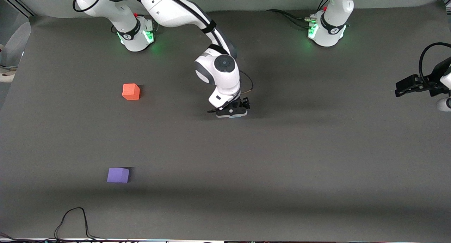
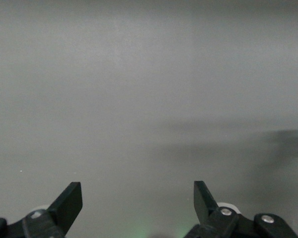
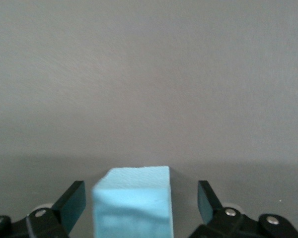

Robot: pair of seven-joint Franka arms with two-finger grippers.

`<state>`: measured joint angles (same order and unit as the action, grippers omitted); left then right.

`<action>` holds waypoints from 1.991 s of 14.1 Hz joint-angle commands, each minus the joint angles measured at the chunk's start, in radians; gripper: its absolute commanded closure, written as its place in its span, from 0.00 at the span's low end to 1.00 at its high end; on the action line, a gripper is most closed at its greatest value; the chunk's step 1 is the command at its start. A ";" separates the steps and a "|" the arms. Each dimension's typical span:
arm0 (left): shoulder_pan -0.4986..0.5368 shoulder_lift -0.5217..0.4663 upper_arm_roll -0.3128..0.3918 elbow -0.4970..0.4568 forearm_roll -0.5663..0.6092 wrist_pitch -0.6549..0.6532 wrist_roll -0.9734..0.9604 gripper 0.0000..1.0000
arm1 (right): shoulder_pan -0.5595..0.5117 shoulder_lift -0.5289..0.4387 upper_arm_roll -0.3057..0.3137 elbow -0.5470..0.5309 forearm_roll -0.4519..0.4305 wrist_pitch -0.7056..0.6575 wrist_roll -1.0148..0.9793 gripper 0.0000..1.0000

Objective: Place blue block between orange and purple blocks
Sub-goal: 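Grasp the blue block with the right gripper while the left gripper withdraws, then carry the blue block toward the orange and purple blocks with the right gripper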

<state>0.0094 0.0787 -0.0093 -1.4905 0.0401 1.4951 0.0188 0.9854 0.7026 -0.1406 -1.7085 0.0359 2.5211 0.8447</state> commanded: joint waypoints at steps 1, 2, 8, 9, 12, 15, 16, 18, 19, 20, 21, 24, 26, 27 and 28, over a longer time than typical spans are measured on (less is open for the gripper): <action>-0.106 -0.075 0.100 -0.091 -0.022 0.045 0.021 0.00 | 0.021 -0.012 -0.010 -0.056 0.021 0.048 0.049 0.04; -0.103 -0.088 0.097 -0.115 -0.023 0.063 0.021 0.00 | 0.024 -0.012 -0.010 -0.054 0.044 0.050 0.051 0.07; -0.111 -0.141 0.094 -0.166 -0.023 0.068 0.021 0.00 | 0.033 -0.040 -0.020 -0.056 0.067 0.013 0.034 0.62; -0.112 -0.146 0.094 -0.168 -0.023 0.065 0.020 0.00 | 0.015 -0.070 -0.027 -0.054 0.067 -0.058 0.016 0.63; -0.115 -0.129 0.092 -0.146 -0.023 0.065 0.023 0.00 | -0.059 -0.190 -0.056 -0.056 0.064 -0.275 -0.093 0.63; -0.060 -0.097 0.031 -0.119 -0.023 0.060 0.023 0.00 | -0.062 -0.285 -0.241 -0.136 0.052 -0.341 -0.252 0.62; -0.043 -0.094 0.011 -0.119 -0.023 0.062 0.023 0.00 | -0.062 -0.317 -0.332 -0.182 0.052 -0.335 -0.351 0.62; -0.046 -0.094 0.011 -0.120 -0.023 0.062 0.023 0.00 | -0.062 -0.376 -0.485 -0.247 0.059 -0.331 -0.496 0.63; -0.048 -0.094 0.011 -0.120 -0.023 0.062 0.023 0.00 | -0.062 -0.400 -0.558 -0.278 0.061 -0.321 -0.538 0.62; -0.048 -0.093 0.011 -0.120 -0.023 0.062 0.023 0.00 | -0.063 -0.422 -0.630 -0.324 0.062 -0.285 -0.593 0.62; -0.046 -0.094 0.011 -0.120 -0.023 0.060 0.023 0.00 | -0.067 -0.436 -0.686 -0.383 0.065 -0.227 -0.669 0.62; -0.046 -0.093 0.011 -0.122 -0.023 0.057 0.024 0.00 | -0.103 -0.410 -0.717 -0.564 0.288 -0.038 -0.904 0.62; -0.048 -0.093 0.011 -0.122 -0.023 0.057 0.023 0.00 | -0.093 -0.371 -0.717 -0.589 0.494 -0.039 -1.086 0.62; -0.048 -0.093 0.011 -0.123 -0.023 0.059 0.023 0.00 | -0.102 -0.362 -0.715 -0.595 0.531 -0.039 -1.140 0.62; -0.049 -0.094 0.011 -0.122 -0.023 0.059 0.023 0.00 | -0.099 -0.341 -0.717 -0.594 0.539 -0.038 -1.156 0.62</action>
<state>-0.0484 -0.0139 0.0097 -1.6174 0.0239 1.5486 0.0243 0.8724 0.3327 -0.8529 -2.3053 0.5122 2.4688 -0.2393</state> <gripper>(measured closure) 0.000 0.427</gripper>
